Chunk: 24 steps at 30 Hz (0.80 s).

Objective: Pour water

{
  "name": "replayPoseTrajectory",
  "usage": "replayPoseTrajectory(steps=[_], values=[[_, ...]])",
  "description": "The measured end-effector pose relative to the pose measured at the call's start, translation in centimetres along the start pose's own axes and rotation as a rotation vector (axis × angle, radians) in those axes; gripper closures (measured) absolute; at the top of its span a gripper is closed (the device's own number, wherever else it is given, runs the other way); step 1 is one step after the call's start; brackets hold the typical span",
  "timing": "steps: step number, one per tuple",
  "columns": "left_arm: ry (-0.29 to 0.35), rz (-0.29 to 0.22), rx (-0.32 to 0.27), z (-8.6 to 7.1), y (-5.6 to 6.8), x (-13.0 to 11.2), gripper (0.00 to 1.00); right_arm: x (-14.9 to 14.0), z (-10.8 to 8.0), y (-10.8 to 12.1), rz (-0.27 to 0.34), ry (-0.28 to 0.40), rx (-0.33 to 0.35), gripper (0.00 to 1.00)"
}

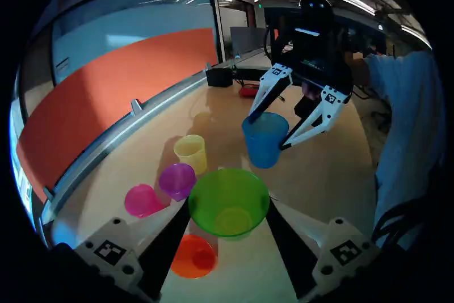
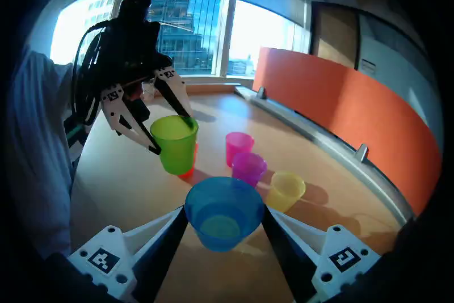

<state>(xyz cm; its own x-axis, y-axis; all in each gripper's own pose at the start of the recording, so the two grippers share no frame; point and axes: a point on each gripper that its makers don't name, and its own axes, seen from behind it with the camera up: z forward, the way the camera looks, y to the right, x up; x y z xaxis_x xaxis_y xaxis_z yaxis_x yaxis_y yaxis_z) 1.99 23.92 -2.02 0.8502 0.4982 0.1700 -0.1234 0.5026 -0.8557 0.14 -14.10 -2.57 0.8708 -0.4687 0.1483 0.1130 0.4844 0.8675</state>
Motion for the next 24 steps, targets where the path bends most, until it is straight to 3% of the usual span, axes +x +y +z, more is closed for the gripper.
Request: replayPoseTrajectory(steps=[14,24], values=[[0.181,-0.045,0.108,-4.0,-1.5,4.4,0.1,5.7,-2.6,-0.3,0.043,0.171,-0.079,0.07],[0.301,-0.107,0.157,-6.3,-3.3,6.2,0.1,8.9,-3.5,0.2,0.069,0.284,-0.12,0.07]])
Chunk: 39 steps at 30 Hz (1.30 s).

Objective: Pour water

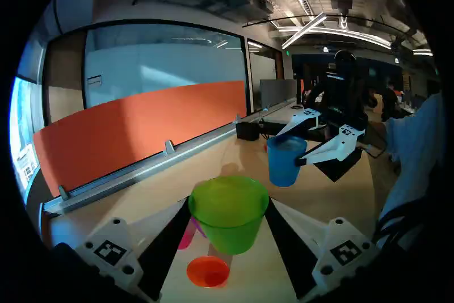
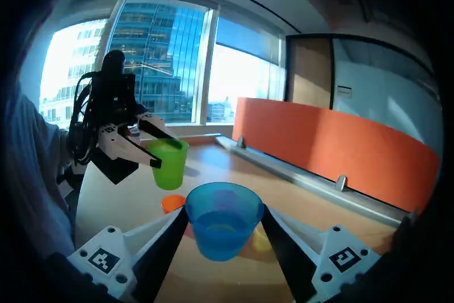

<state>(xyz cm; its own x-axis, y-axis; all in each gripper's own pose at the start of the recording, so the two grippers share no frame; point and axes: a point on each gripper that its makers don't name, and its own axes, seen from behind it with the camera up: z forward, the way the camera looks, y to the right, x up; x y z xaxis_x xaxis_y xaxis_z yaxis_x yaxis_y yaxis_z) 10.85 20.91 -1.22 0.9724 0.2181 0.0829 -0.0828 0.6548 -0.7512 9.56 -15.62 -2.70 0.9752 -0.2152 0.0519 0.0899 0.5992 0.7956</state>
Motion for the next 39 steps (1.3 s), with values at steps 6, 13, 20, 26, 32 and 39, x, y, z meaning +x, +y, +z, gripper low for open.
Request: replayPoseTrajectory(steps=[6,13,20,26,32,39], values=[[0.058,-0.027,0.015,-0.5,-0.5,1.2,0.11,1.7,0.2,0.4,0.021,0.058,-0.015,0.07],[0.08,-0.032,0.014,-0.5,-0.5,1.6,0.11,2.9,0.2,0.5,0.017,0.082,-0.018,0.07],[0.109,-0.04,0.018,-0.5,-0.6,2.1,0.11,4.0,0.4,0.8,0.005,0.098,-0.023,0.07],[0.124,-0.036,0.01,-0.5,-0.2,2.2,0.11,5.0,0.5,0.7,-0.015,0.111,-0.012,0.07],[0.131,-0.029,0.006,-0.1,0.2,2.3,0.11,5.9,0.8,0.9,-0.05,0.116,-0.007,0.07],[0.134,-0.034,-0.005,0.3,0.6,2.0,0.1,7.3,1.3,1.1,-0.097,0.121,0.001,0.07]])
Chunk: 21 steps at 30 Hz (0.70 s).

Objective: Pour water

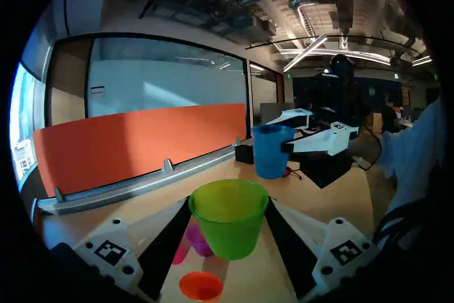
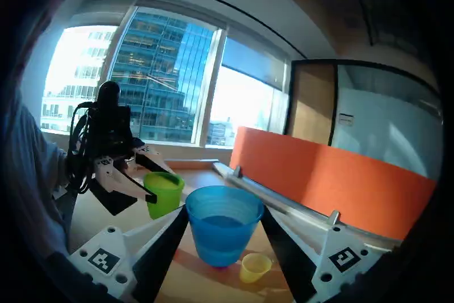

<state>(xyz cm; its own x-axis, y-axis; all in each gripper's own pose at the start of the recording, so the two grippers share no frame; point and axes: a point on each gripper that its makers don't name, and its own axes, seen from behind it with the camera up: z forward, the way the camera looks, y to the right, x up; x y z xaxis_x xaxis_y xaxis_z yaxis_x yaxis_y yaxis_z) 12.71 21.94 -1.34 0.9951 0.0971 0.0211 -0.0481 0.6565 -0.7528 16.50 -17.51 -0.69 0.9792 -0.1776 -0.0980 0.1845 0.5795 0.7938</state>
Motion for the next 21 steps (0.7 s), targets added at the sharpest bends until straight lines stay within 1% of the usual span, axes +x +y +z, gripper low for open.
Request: replayPoseTrajectory(steps=[13,21], values=[[-0.023,0.013,-0.033,0.5,1.3,-1.0,0.11,1.9,1.1,1.0,-0.164,0.003,0.002,0.07],[-0.03,0.019,-0.048,0.8,1.8,-1.4,0.11,3.4,1.5,2.1,-0.291,0.017,-0.019,0.08]])
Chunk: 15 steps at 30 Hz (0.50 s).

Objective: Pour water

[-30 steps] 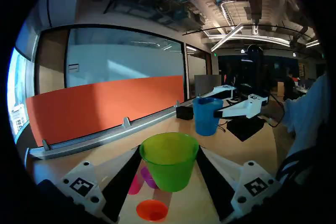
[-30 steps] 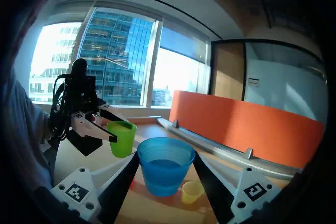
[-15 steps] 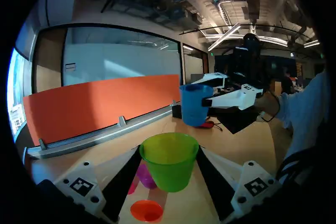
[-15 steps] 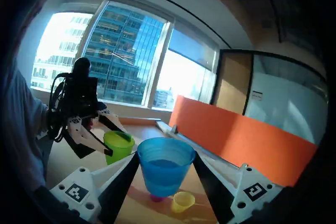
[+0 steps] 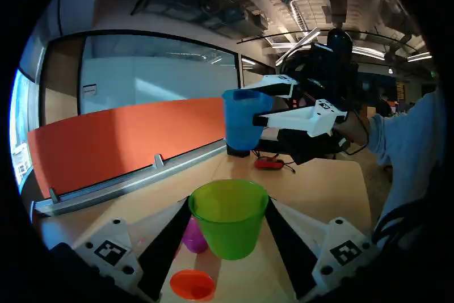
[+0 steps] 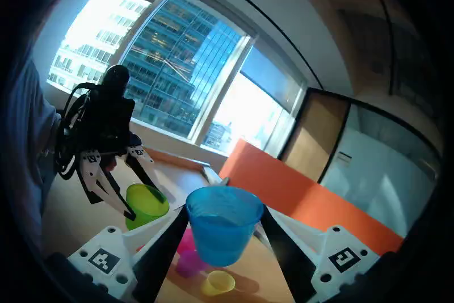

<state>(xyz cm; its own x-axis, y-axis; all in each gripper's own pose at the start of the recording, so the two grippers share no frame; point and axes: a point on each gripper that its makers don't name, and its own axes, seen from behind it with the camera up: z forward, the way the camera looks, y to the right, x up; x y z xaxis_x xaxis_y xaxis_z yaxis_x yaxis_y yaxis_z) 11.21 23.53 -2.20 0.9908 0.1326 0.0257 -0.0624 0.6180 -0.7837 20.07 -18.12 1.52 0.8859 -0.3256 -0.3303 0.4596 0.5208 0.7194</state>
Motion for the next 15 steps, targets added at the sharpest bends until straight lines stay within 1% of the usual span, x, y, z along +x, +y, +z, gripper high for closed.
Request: replayPoseTrajectory(steps=[3,9,15], values=[[0.001,0.003,-0.004,0.1,0.2,0.1,0.11,0.4,0.2,0.5,-0.045,0.003,-0.009,0.08],[0.003,0.004,-0.012,0.4,0.5,0.1,0.11,1.4,0.5,1.4,-0.113,0.014,-0.019,0.08],[0.005,0.007,-0.015,0.5,0.7,0.1,0.11,2.1,0.8,2.3,-0.199,0.017,-0.031,0.08]])
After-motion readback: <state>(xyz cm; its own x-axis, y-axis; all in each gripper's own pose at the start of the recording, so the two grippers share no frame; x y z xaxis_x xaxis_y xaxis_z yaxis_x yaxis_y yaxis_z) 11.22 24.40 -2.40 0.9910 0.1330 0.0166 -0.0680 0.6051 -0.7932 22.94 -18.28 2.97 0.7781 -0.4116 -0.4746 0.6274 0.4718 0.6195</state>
